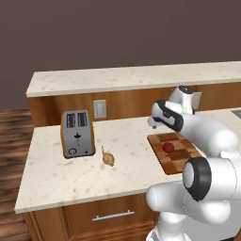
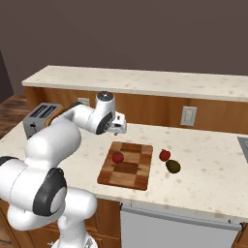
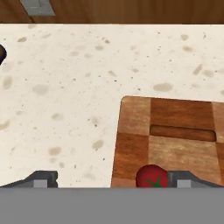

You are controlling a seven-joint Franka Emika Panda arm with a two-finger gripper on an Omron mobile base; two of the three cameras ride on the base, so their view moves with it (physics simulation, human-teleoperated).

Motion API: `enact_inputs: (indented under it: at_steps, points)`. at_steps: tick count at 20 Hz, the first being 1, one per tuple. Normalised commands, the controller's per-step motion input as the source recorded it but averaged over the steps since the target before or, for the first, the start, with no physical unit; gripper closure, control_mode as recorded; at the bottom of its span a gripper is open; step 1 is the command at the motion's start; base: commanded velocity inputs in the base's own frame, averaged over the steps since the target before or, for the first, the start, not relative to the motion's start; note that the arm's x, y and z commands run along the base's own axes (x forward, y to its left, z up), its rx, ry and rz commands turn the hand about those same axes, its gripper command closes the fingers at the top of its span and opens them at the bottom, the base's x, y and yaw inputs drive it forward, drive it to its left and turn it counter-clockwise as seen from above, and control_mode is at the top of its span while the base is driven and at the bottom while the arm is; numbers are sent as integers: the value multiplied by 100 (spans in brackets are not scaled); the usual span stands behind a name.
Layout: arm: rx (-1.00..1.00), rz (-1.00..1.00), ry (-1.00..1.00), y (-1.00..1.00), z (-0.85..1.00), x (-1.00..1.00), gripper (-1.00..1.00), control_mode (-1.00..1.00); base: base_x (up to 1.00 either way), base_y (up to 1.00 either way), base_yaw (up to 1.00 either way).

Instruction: Place the avocado, onion, tomato, and bell pepper on the cutting board.

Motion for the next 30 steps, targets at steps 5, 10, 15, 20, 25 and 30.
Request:
enact_inputs:
  at_steps: [5,10,15,20,25,30]
  points:
    - [0,0,0,88,61,-5,-100,-100,0,0,0]
    - [0,0,0,91,46,-7,-100,-100,0,0,0]
    - [0,0,2,81,33,-5,-100,-100,0,0,0]
    - [0,0,7,50,10,-16,-100,-100,0,0,0]
    - [0,0,11,16,-12,-51,-100,-100,0,0,0]
    - [0,0,13,27,-15,-41,-100,-100,0,0,0]
